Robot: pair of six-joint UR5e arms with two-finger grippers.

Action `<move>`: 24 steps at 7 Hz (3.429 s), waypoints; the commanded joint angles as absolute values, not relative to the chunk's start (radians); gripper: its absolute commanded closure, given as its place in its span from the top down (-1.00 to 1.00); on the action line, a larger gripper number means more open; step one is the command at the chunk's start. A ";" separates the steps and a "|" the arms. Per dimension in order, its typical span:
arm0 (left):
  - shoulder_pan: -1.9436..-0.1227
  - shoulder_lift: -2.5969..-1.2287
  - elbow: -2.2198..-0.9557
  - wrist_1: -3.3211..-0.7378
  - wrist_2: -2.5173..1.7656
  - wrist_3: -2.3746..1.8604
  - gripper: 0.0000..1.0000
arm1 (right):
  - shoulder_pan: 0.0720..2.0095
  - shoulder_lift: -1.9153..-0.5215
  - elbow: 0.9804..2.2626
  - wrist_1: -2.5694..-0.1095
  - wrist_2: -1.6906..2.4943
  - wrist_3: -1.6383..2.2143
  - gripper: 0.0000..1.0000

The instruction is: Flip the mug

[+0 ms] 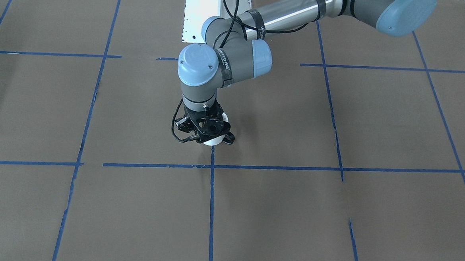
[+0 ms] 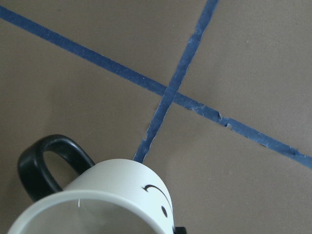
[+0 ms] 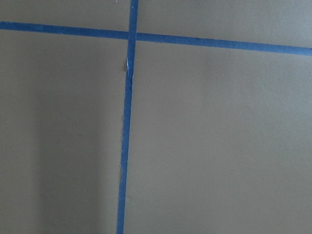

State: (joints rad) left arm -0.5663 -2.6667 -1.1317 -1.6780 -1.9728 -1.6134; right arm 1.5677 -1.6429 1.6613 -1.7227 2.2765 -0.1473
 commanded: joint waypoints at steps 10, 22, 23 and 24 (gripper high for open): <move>-0.897 -2.373 -1.829 -1.330 -1.983 -1.186 1.00 | 1.568 -1.643 1.661 -1.723 2.276 -0.147 1.00; -1.764 -1.723 -1.490 -1.569 -2.230 0.376 1.00 | 1.568 -1.643 1.661 -1.723 2.276 -0.147 1.00; -1.764 -1.723 -1.486 -1.569 -2.238 0.374 1.00 | 1.568 -1.643 1.661 -1.723 2.276 -0.147 1.00; -1.764 -1.723 -1.486 -1.571 -2.240 0.332 1.00 | 1.568 -1.643 1.661 -1.723 2.276 -0.147 1.00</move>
State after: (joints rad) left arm -1.7633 -1.7235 -1.4885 -1.5691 -2.2354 0.3639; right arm 1.5677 -1.6429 1.6613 -1.7226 2.2764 -0.1473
